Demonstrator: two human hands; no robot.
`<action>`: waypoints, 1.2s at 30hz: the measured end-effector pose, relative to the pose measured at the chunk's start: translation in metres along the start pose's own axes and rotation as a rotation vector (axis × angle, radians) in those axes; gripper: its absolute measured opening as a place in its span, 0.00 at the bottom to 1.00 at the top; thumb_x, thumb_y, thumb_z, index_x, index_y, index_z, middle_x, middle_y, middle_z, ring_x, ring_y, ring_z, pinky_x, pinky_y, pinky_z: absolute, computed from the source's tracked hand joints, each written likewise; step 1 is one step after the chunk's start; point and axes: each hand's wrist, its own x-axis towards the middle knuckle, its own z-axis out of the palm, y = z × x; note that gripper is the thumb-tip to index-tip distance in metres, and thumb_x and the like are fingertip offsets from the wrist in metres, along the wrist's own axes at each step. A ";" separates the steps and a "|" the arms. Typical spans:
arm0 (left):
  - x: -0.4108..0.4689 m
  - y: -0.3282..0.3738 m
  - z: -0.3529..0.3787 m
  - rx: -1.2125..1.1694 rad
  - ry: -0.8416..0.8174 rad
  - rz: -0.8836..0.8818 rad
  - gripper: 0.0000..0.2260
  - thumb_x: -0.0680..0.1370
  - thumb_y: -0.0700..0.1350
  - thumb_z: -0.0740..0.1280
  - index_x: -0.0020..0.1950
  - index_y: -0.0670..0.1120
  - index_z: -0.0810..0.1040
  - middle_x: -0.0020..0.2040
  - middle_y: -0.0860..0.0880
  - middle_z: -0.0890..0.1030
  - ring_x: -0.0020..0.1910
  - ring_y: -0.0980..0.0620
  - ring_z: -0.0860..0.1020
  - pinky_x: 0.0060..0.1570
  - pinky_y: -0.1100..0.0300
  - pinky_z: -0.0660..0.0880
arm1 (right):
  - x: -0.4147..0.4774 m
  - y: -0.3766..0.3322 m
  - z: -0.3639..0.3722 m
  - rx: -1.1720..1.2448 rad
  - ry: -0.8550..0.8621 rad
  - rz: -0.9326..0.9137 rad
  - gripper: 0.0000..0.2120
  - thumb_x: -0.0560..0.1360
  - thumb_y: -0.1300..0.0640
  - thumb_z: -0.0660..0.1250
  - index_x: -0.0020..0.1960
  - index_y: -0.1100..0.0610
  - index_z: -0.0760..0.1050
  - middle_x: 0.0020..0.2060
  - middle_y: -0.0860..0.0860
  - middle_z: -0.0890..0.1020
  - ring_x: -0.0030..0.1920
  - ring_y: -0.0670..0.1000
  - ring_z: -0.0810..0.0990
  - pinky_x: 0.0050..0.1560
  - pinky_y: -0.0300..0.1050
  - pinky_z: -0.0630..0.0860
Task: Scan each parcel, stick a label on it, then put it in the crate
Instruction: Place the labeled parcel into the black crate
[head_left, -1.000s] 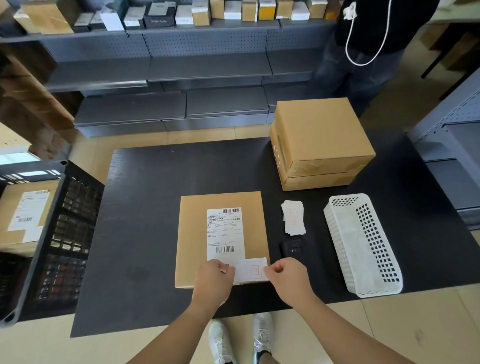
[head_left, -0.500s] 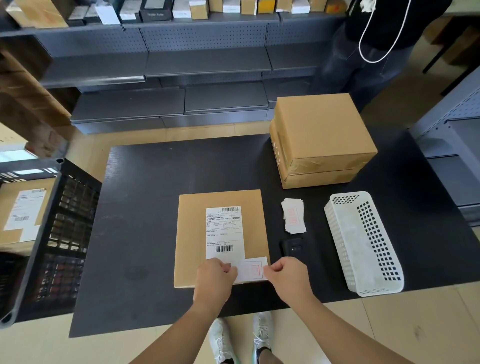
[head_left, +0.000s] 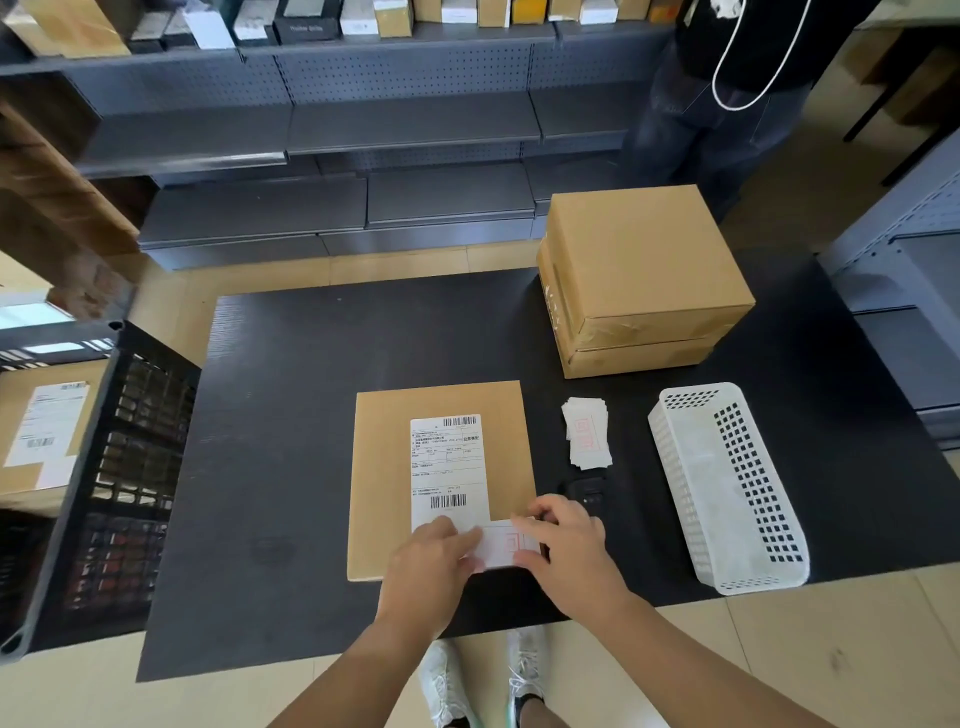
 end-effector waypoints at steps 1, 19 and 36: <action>-0.001 -0.007 0.004 0.027 0.037 0.037 0.15 0.71 0.49 0.78 0.57 0.56 0.85 0.42 0.54 0.77 0.38 0.51 0.78 0.32 0.58 0.77 | -0.001 0.004 -0.002 -0.011 0.001 0.005 0.20 0.80 0.48 0.70 0.71 0.41 0.75 0.62 0.37 0.66 0.63 0.48 0.66 0.60 0.36 0.61; 0.011 -0.063 -0.037 -0.864 0.012 -0.764 0.27 0.78 0.54 0.70 0.75 0.50 0.65 0.61 0.53 0.78 0.56 0.51 0.78 0.56 0.51 0.77 | 0.028 -0.020 0.011 0.712 -0.014 0.435 0.29 0.82 0.49 0.66 0.80 0.42 0.59 0.65 0.43 0.78 0.61 0.46 0.78 0.63 0.49 0.79; -0.045 -0.047 -0.131 -1.104 0.528 -0.664 0.19 0.81 0.48 0.68 0.69 0.60 0.68 0.58 0.64 0.77 0.55 0.63 0.77 0.50 0.64 0.72 | 0.040 -0.133 -0.061 0.620 -0.013 0.066 0.26 0.83 0.50 0.65 0.79 0.42 0.61 0.68 0.42 0.75 0.69 0.49 0.74 0.71 0.54 0.73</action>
